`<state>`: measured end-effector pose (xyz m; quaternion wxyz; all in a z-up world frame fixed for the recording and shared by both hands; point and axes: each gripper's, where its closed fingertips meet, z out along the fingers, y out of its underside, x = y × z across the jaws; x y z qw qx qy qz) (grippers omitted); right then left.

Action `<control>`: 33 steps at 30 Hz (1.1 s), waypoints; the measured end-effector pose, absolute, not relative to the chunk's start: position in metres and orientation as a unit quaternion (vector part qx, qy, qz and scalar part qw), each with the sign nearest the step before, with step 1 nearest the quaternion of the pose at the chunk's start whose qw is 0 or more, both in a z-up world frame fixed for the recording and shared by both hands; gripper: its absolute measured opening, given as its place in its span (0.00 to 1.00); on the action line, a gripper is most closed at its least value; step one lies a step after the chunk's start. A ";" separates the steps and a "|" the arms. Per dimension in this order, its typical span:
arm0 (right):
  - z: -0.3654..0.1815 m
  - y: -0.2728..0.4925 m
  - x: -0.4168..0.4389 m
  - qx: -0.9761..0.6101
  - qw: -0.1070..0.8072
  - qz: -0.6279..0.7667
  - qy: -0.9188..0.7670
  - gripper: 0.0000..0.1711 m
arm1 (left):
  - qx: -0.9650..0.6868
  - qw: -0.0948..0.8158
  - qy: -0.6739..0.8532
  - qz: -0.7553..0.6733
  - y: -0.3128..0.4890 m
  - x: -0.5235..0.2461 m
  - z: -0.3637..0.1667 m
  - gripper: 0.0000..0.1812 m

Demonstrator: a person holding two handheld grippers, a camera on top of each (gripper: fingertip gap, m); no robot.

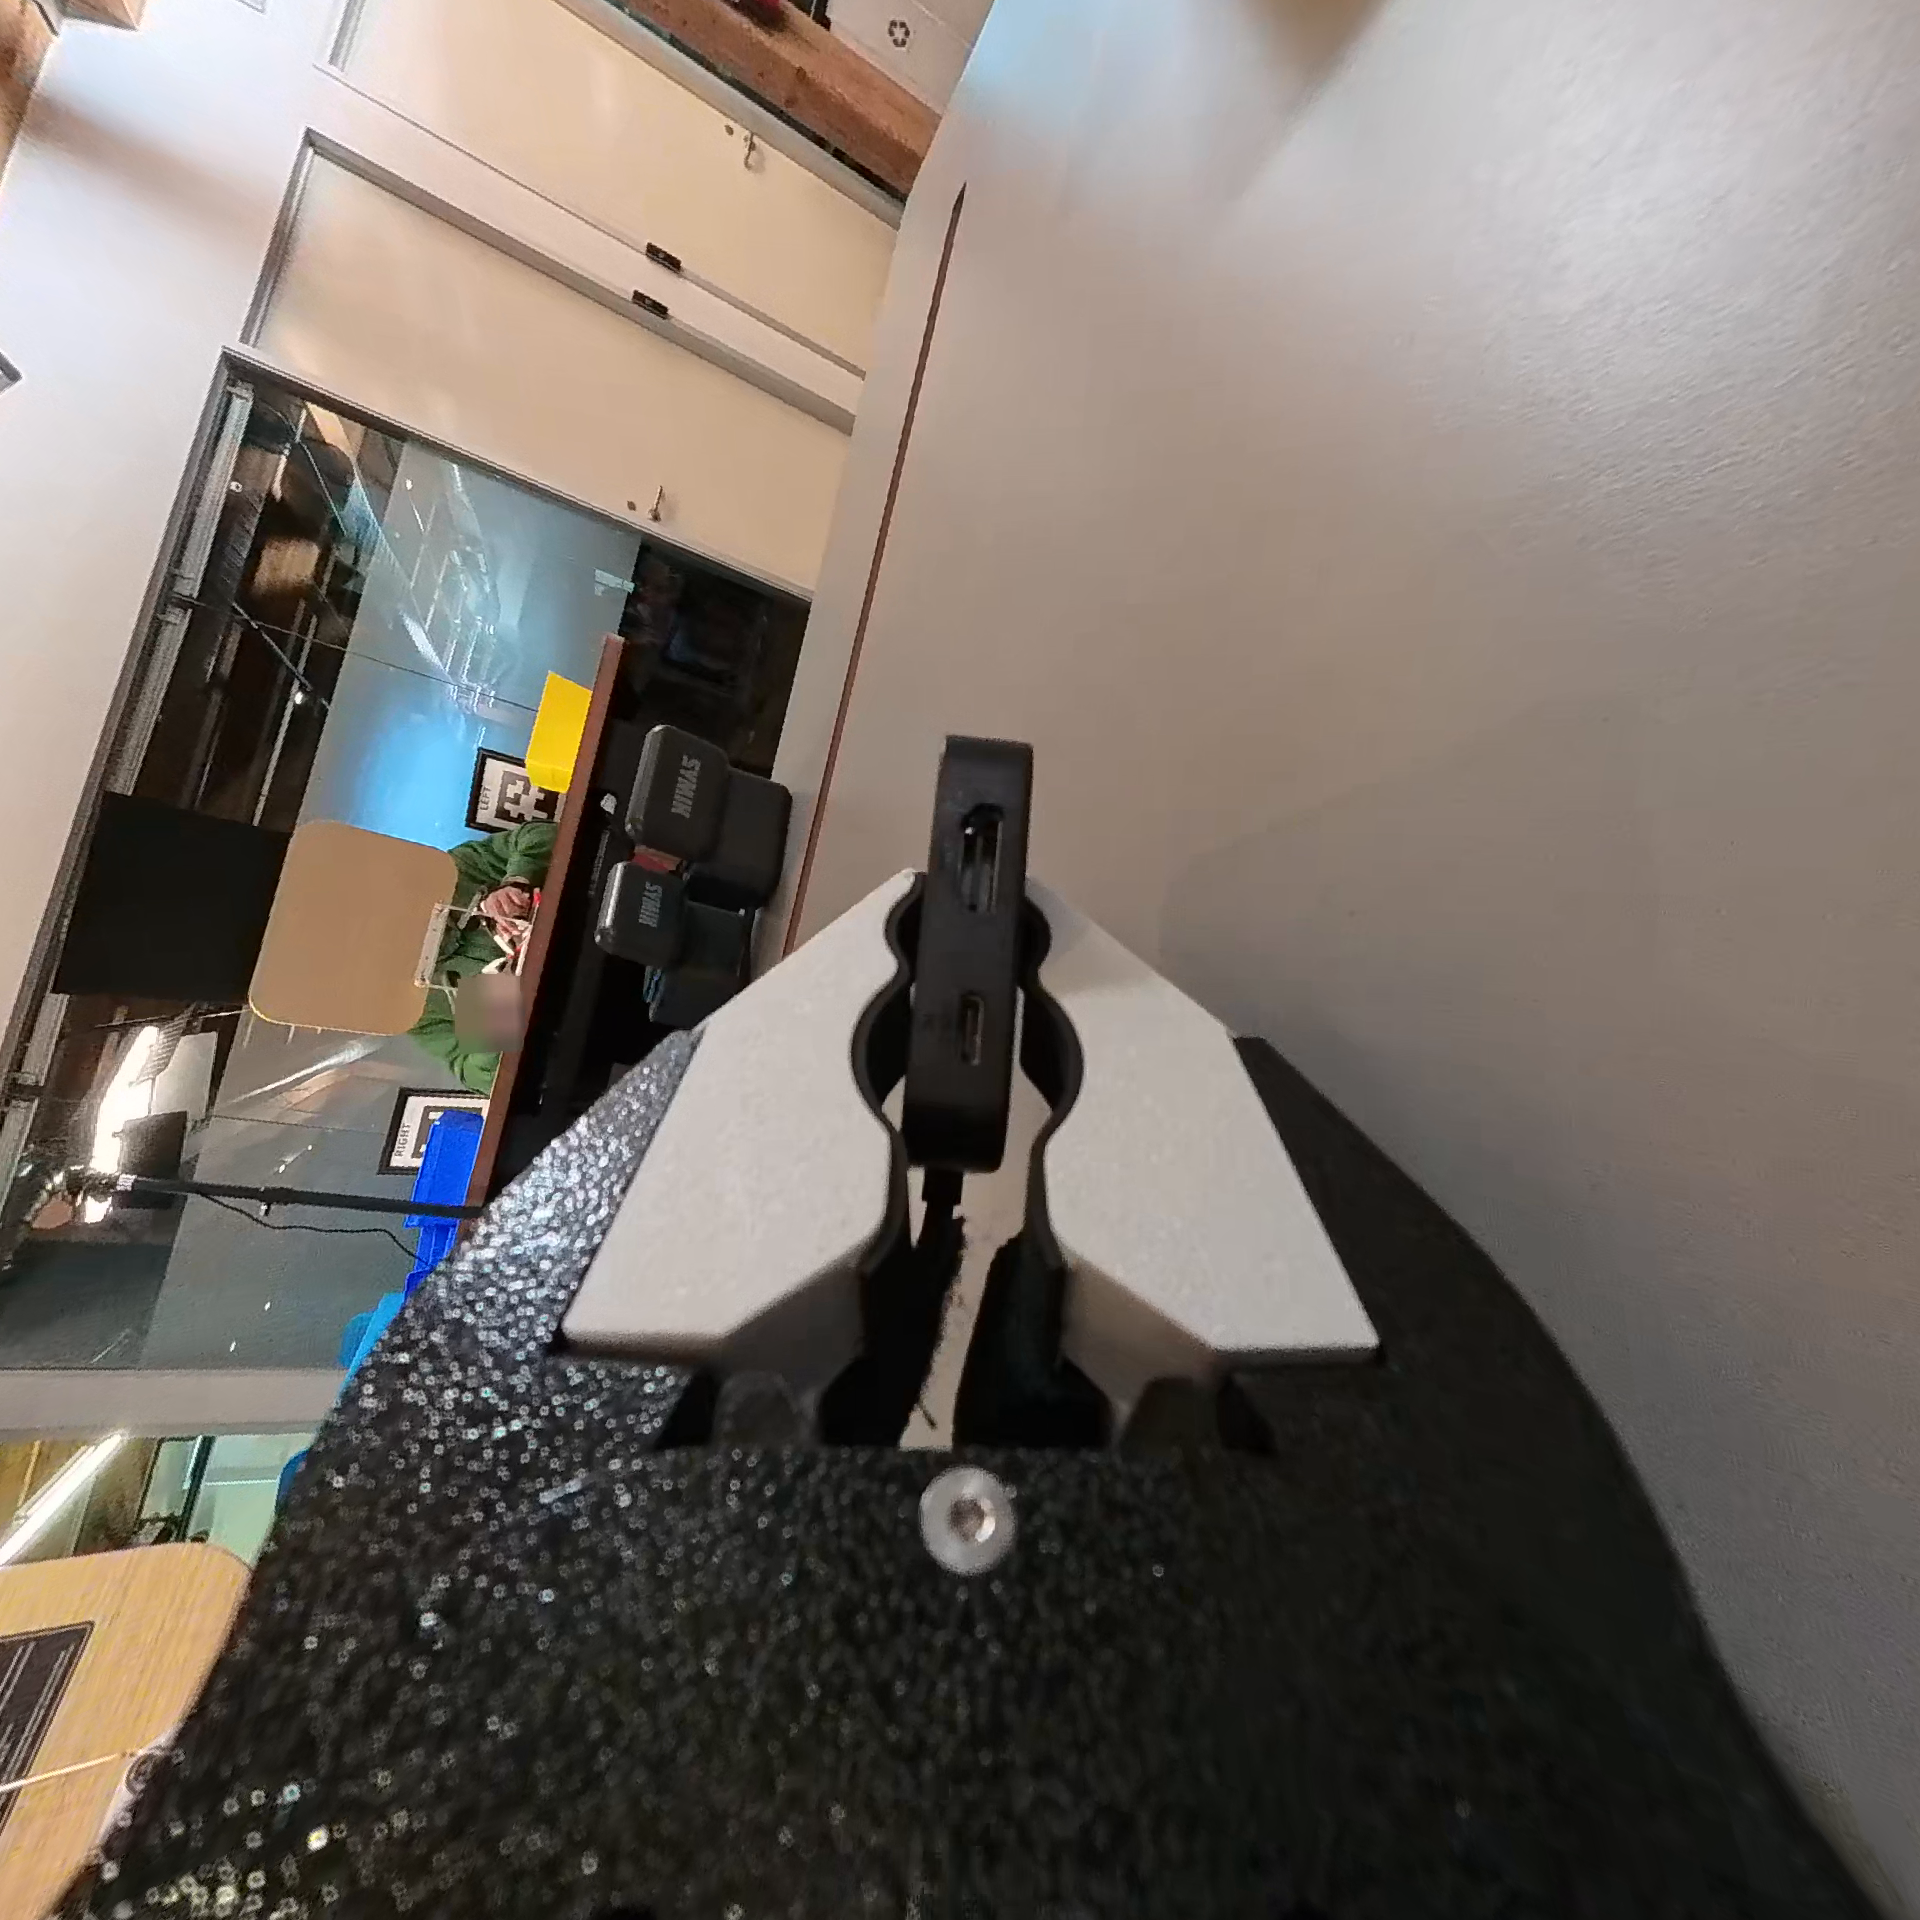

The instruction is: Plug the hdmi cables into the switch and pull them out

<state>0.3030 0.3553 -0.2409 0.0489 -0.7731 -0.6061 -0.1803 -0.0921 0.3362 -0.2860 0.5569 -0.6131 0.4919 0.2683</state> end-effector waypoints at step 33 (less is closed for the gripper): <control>-0.284 0.309 -0.079 -0.251 0.550 -0.197 -0.772 0.09 | -0.582 0.562 0.537 0.240 0.325 -0.073 -0.291 0.08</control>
